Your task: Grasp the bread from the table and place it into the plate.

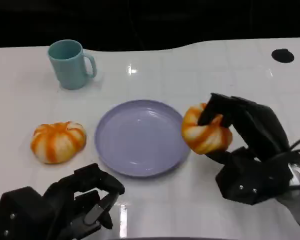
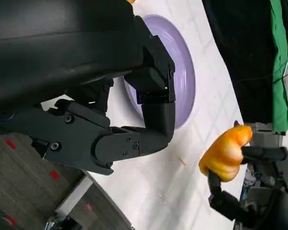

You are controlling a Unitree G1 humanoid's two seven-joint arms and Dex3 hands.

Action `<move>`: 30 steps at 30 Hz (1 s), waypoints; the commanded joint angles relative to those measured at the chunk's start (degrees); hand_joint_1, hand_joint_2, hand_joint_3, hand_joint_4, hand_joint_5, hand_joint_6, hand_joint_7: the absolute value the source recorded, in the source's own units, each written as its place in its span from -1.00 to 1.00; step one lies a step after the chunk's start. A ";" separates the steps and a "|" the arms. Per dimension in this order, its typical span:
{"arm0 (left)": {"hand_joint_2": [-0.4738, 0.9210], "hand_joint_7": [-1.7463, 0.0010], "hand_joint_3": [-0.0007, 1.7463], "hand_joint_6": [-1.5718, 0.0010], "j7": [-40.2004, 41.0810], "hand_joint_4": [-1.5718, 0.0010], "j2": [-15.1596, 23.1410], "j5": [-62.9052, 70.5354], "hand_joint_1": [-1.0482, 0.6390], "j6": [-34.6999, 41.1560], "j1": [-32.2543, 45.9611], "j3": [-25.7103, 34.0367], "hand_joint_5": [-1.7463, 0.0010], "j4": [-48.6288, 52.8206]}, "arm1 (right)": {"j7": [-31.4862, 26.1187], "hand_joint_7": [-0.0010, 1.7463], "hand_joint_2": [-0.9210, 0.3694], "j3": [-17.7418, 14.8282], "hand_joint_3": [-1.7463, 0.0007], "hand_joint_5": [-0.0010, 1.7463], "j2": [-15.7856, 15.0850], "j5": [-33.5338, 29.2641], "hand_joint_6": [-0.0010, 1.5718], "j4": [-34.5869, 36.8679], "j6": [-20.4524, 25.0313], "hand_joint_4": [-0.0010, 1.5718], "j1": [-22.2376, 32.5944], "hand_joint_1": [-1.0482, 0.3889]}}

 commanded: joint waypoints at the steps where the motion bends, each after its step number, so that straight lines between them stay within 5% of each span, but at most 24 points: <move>1: 0.99 -0.56 -0.42 0.21 0.36 0.14 0.60 -0.04 -0.21 0.33 0.24 0.58 -1.00 -0.43 | 1.91 1.00 -0.06 0.77 -0.57 1.00 2.86 1.06 -0.10 1.21 0.25 0.18 -3.88 0.41; 10: 0.98 -0.56 -0.42 0.20 0.22 0.14 1.21 0.10 -0.23 -0.07 0.98 0.79 -1.00 -1.00 | 3.25 1.00 0.00 3.49 -0.66 1.00 8.77 0.67 -0.10 9.95 0.09 0.18 -10.89 0.35; 18: 0.98 -0.55 -0.42 0.20 0.19 0.15 1.22 0.18 -0.23 -0.11 1.48 0.58 -1.00 -1.65 | 1.63 0.93 0.00 5.00 -0.62 1.00 11.01 -0.69 -0.08 17.17 -0.26 0.16 -15.35 0.33; 21: 0.99 -0.56 -0.42 0.20 0.21 0.14 1.00 -0.22 -0.24 0.33 1.62 0.56 -1.00 -2.09 | 4.83 0.32 -0.13 5.08 -0.38 1.00 11.27 -0.07 0.00 17.47 2.14 0.05 -16.02 0.29; 25: 0.99 -0.56 -0.42 0.20 0.52 0.13 0.78 0.08 -0.24 0.45 1.37 0.30 -1.00 -2.08 | 9.68 -0.63 -0.60 5.60 0.35 0.24 10.60 0.02 -0.01 16.96 5.29 -0.30 -16.39 0.15; 28: 0.99 -0.57 -0.42 0.21 0.72 0.13 0.59 0.28 -0.24 0.56 0.96 0.10 -1.00 -1.89 | 12.11 -0.93 -0.91 7.03 0.69 -0.40 9.09 -1.50 -0.22 16.53 5.91 -0.54 -16.68 -0.03; 30: 0.99 -0.57 -0.42 0.21 0.96 0.13 0.25 0.04 -0.23 0.89 0.63 0.13 -1.00 -1.89 | 13.61 -0.98 -0.98 7.40 0.77 -0.55 8.43 -1.91 -0.37 15.20 6.82 -0.69 -16.39 -0.14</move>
